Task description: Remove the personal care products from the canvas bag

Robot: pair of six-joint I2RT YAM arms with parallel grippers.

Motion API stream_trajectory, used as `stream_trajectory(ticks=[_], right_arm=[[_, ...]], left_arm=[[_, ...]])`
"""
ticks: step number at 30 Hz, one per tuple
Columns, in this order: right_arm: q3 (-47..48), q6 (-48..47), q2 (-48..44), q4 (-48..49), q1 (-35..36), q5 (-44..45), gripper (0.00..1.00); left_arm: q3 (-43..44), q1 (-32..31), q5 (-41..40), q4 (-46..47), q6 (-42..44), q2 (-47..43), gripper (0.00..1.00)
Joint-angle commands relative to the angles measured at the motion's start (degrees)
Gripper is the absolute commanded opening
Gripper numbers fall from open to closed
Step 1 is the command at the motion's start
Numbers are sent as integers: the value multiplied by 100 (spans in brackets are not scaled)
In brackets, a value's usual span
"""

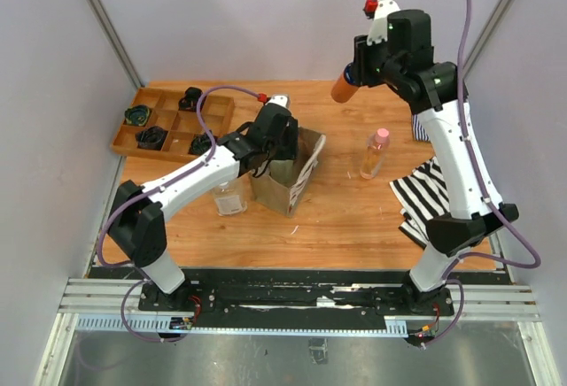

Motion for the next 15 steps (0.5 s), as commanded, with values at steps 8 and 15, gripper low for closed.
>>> stream_trajectory(ticks=[8,15], right_arm=[[-357,20,420,768,-776,-538,8],[-828,59,646,1091,-1006,-717,7]], left_arm=[[251,-20,-767,55,198,681,55],[281,-27,-1260,-73,144,418,56]])
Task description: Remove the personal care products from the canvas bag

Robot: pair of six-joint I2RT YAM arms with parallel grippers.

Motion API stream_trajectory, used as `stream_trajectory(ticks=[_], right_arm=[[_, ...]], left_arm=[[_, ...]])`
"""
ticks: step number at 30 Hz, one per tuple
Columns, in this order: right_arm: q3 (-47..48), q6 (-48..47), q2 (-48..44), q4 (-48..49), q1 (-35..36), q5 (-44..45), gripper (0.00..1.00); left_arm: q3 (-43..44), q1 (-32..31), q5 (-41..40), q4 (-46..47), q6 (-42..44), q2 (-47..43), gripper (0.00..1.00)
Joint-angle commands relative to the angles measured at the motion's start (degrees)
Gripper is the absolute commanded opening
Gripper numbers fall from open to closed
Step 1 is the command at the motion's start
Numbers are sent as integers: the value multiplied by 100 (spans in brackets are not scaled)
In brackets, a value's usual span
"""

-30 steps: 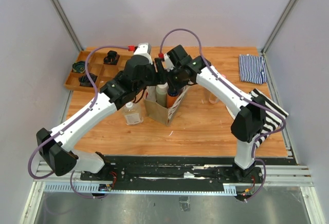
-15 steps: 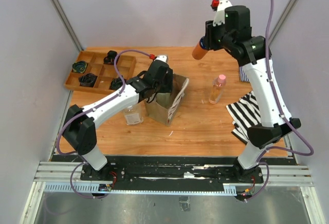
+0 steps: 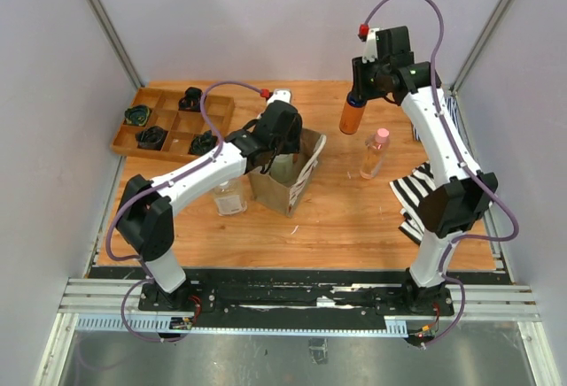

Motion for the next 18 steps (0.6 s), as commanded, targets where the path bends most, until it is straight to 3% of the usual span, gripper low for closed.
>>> stream_trajectory(ticks=[1,18], right_arm=[[-102,66,-17,819,-207,-246,7],[-501,148,445,1018,-324,-380,10]], left_arm=[[-9,10,-673,-283,70,-113,56],[22,10,-689,-441,89,470,61]])
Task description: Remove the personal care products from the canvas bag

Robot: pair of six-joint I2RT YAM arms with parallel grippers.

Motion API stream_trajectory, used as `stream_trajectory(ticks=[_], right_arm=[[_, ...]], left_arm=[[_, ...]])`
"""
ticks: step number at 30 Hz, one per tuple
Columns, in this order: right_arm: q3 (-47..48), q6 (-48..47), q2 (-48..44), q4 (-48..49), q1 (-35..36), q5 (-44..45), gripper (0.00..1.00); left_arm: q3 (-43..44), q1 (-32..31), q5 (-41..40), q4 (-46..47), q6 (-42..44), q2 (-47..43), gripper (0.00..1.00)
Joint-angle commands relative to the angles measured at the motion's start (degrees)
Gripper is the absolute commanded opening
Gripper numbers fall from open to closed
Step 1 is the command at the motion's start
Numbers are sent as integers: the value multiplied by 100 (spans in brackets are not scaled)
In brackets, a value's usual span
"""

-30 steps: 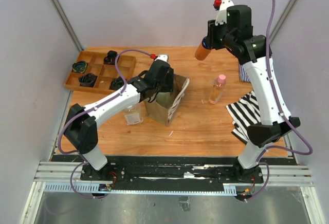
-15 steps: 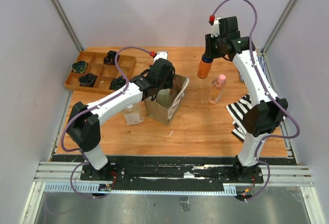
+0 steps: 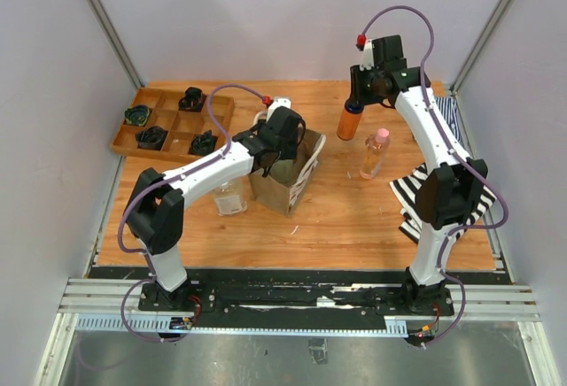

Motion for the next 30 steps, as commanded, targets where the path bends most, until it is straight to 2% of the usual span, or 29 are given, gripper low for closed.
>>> stream_trajectory(ticks=[1,5,7,9,11,14,17,24,30], right_arm=[[-65,96,-19,479,-90,-113,10],[-66,102,66,483,-125,-122,14],[-81,97,102,480,-134,-118,26],[-120,91,116,480,-130,-96,46],[-181,71,110,482,-134,-91,55],[-274,40,103,480,-132,-37,73],[-385,18,27,486,-134,3,82],[-707,56,-392,646,-41,-216,79],[-658,64,-313,482,100,-364,73]], left_arm=[[17,-1,-72,-88,33,230,61],[53,-1,-46,-95,88,313,46],[95,-1,-52,-97,126,301,35],[132,-1,-69,-99,151,237,14],[222,-1,-71,-158,189,136,1],[513,-1,-109,-389,253,-65,0],[926,-17,-189,-679,320,-397,1],[1997,-36,-507,-1442,446,-1110,1],[2630,-36,-604,-1782,416,-1620,1]])
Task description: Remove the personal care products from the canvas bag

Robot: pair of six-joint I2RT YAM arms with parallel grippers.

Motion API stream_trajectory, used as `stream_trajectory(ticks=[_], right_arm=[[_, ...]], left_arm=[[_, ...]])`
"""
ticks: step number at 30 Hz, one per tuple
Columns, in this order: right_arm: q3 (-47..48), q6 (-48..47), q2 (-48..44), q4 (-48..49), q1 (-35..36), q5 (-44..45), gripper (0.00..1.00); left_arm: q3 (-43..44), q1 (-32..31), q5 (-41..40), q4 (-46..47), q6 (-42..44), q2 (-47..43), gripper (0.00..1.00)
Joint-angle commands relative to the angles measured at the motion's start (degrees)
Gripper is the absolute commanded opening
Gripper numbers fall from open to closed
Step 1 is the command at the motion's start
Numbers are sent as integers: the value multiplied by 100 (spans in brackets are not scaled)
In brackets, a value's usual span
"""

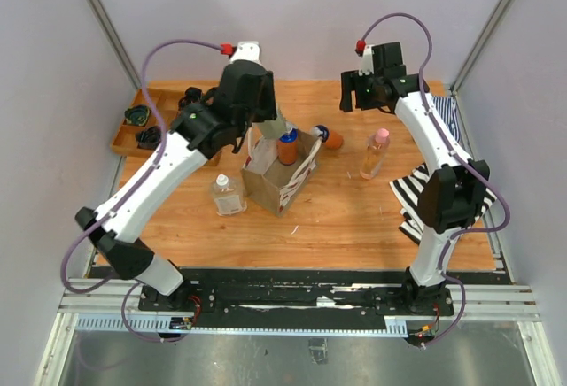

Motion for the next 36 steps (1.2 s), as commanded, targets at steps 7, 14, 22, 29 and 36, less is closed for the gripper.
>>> stream_trajectory(ticks=[7,14,22,29,36], right_arm=[[-67,-60,-190,-129,322,-158,73],[-60,-119,-196,-176,490,-256,75],[811,-224,519,-580,467,-375,77],[1901,-550,1513,-1086,380,-360,84],[3192,-675,2801,-760,322,-460,87]], left_arm=[[713,-30,-1410,-536,17,-1021,4],[-44,-30,-1802,-811,-349,-1549,5],[-1856,-30,-1820,-645,-1056,-2468,5],[-3182,-30,-1798,-475,-1658,-3243,4],[-3930,-30,-1684,-492,-2043,-3544,1]])
